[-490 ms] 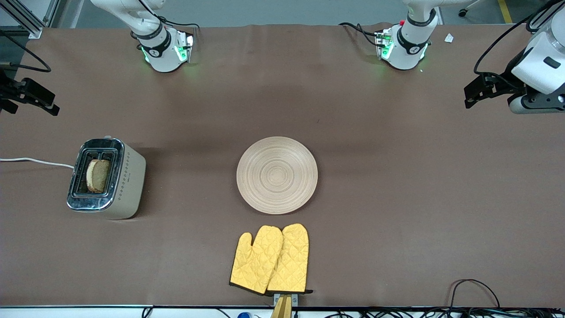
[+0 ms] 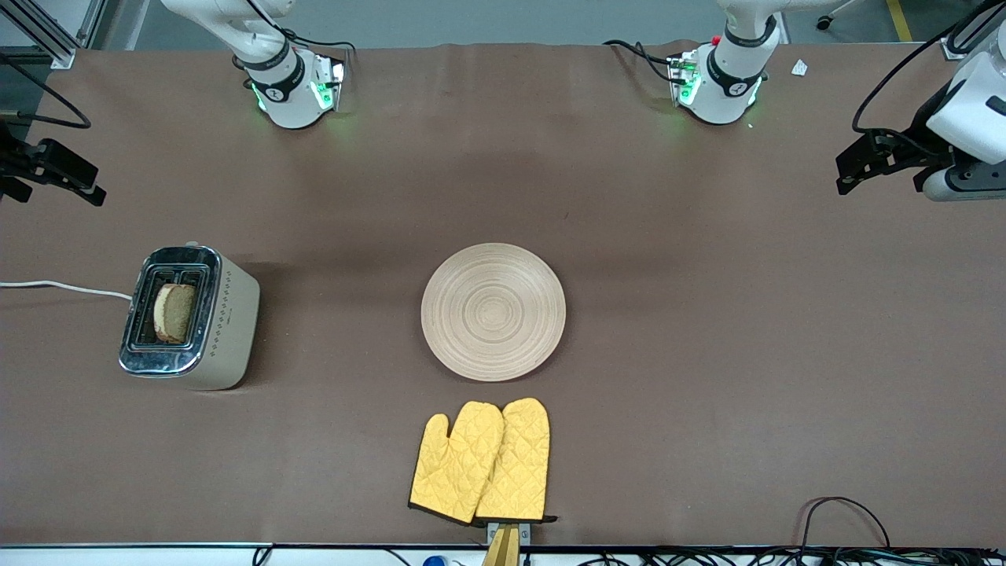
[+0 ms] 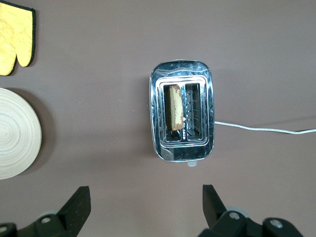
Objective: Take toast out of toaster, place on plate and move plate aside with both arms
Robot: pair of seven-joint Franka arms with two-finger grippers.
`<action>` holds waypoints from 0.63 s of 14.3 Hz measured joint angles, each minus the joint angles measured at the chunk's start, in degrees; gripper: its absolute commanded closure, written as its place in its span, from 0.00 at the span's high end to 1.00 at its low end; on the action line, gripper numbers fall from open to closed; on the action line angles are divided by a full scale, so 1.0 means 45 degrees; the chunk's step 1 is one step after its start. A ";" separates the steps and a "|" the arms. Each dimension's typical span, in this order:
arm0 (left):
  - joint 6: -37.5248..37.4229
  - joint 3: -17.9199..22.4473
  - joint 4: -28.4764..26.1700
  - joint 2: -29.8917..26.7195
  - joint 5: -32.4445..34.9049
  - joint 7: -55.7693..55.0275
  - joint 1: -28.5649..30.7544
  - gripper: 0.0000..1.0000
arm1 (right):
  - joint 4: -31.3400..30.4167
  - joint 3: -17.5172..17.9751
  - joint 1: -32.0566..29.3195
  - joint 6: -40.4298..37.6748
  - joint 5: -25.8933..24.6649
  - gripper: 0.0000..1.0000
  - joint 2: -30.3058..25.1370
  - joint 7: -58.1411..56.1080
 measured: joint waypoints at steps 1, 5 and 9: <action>0.0001 0.0013 0.0000 0.0007 0.0000 0.0000 0.0001 1.00 | 0.0000 -0.0002 0.0000 0.0000 0.0000 1.00 0.0000 0.0000; 0.0002 0.0056 0.0000 0.0108 0.0001 0.0003 0.0006 1.00 | -0.0001 -0.0081 -0.0112 0.0002 0.0000 1.00 0.0004 0.0000; 0.0002 0.0056 0.0001 0.0132 0.0001 0.0003 0.0002 1.00 | -0.0132 -0.0202 -0.0338 0.0066 0.0000 1.00 0.0268 -0.0446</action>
